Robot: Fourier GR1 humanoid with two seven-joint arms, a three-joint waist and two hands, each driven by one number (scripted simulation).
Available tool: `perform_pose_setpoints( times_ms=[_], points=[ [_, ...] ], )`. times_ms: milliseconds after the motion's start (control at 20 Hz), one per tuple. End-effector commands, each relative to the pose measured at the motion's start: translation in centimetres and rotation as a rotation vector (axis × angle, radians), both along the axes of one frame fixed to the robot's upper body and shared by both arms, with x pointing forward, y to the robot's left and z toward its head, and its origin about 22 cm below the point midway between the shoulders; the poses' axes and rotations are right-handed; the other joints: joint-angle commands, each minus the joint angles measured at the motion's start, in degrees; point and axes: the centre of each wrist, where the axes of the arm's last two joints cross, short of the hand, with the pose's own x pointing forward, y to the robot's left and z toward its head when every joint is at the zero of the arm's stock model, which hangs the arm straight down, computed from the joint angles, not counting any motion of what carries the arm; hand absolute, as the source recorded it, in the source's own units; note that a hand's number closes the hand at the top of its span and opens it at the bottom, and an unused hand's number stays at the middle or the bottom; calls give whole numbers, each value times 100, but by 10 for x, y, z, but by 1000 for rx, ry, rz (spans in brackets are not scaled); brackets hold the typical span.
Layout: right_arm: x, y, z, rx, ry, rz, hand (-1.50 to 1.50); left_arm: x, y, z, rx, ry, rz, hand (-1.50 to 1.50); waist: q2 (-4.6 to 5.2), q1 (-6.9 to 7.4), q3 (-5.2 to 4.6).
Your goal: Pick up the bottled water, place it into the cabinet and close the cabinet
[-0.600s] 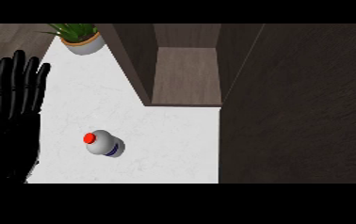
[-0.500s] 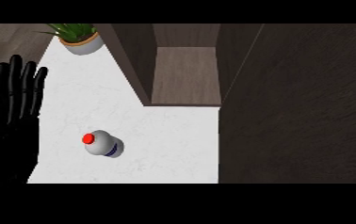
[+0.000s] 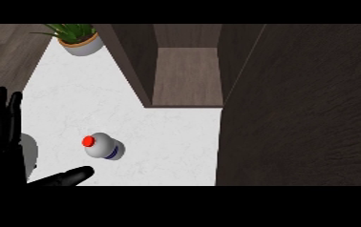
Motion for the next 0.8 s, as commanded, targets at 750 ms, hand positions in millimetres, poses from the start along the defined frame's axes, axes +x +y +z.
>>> perform_pose_setpoints(
  times_ms=[750],
  points=[
    [-88, 6, 29, 23, 26, 77, -150, -40, -8, -26, -26, 238, 150, -150, 12, -41, -10]
  ],
)
